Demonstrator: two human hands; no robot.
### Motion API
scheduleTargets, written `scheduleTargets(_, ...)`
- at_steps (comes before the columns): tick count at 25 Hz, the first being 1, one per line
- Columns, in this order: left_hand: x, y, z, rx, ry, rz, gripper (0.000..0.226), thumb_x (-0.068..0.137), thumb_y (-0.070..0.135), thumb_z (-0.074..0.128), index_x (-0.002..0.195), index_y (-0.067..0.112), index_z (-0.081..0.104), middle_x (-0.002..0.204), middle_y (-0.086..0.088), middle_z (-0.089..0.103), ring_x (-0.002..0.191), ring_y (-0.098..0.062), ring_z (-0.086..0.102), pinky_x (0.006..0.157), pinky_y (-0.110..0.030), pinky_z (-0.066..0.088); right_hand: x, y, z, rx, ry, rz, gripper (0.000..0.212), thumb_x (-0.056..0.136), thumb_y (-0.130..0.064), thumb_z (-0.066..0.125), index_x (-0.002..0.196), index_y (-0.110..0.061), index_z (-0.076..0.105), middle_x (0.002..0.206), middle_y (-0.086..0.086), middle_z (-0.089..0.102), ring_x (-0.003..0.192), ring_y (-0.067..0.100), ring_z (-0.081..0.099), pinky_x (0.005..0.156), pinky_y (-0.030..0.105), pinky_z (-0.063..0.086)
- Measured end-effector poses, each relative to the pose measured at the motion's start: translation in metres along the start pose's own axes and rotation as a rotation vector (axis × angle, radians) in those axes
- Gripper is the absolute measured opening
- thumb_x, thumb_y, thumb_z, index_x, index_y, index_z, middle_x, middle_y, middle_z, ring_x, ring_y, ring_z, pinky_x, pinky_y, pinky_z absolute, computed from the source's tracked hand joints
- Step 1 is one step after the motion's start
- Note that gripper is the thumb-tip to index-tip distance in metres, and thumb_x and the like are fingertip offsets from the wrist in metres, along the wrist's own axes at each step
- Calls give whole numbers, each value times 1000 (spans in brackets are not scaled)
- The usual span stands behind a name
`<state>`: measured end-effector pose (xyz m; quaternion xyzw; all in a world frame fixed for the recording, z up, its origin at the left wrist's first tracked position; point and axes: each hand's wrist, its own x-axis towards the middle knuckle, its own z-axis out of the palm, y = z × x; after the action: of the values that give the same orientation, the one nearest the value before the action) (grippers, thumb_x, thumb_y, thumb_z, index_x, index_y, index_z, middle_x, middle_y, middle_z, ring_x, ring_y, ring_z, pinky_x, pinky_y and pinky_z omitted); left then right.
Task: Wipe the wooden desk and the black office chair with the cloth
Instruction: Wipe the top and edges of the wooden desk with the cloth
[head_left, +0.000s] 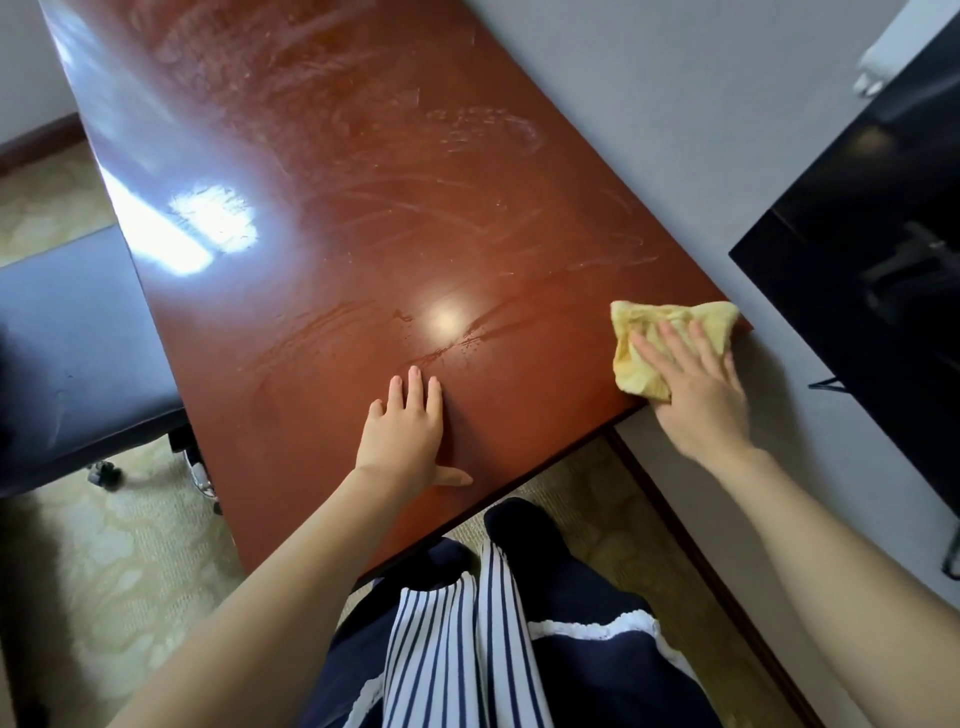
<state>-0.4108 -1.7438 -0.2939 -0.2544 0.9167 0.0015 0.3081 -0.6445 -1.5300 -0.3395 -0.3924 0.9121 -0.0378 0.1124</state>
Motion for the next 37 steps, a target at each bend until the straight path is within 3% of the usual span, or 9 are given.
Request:
scheduleTargets(3,-1,2,0,30,2,-13,127,68,77,57,149,4,-8,157,-20,-6,145,-36,4,115,-43,18,30,0,-5,-55,-22,178,67,96,-39,42,147,-45,-1,160,-4,-2,145,26,-10,116,53,-2)
scheduleTargets(7,1,4,-6,38,-16,-9,128,67,76,59,149,1,-6,157,-23,-3,145,-38,6,115,-41,20,61,-33,-7,45,-69,366,56,97,-53,27,147,-47,2,160,-1,-6,143,33,-17,113,59,-7)
scheduleTargets(14,-1,4,-8,57,-3,-4,125,68,76,58,149,2,-3,157,-22,1,144,-37,11,115,-40,21,27,-111,9,59,-54,-56,62,94,-47,42,146,-48,10,160,-4,-2,144,29,-14,111,56,-7)
scheduleTargets(21,-2,1,-2,18,36,1,123,69,77,54,150,6,-4,158,-17,-1,145,-33,9,114,-39,20,-35,-75,17,167,92,-371,70,71,-10,76,135,-24,52,144,3,45,140,28,28,112,57,20)
scheduleTargets(23,-2,-1,0,1,46,5,122,69,77,54,150,8,-5,158,-16,-2,145,-32,7,115,-38,20,-36,-49,14,161,134,-311,75,65,-3,79,133,-22,54,141,4,49,137,29,34,111,56,22)
scheduleTargets(25,-2,-2,1,-8,58,10,121,70,77,53,150,9,-5,159,-15,-2,146,-31,7,115,-39,19,-28,-25,9,164,125,-167,79,69,2,72,138,-26,45,146,2,41,141,25,26,113,51,14)
scheduleTargets(31,-1,-3,3,-31,50,21,120,73,74,54,150,8,-9,158,-16,-8,146,-33,2,117,-40,8,43,-8,-13,64,39,220,55,98,-40,40,149,-37,19,159,-3,13,146,22,1,117,49,6)
scheduleTargets(34,-1,-4,4,-38,52,15,120,73,74,54,149,8,-12,158,-15,-10,146,-33,-1,117,-40,6,84,-30,-17,114,2,389,53,99,-47,31,148,-41,15,160,-2,4,145,27,-3,116,54,4)
scheduleTargets(37,-1,-5,5,-41,50,13,121,72,73,55,149,8,-13,158,-15,-12,146,-33,-2,117,-41,6,116,-58,-21,152,-69,404,53,99,-48,30,148,-43,12,160,-2,-1,145,30,-11,114,59,-1)
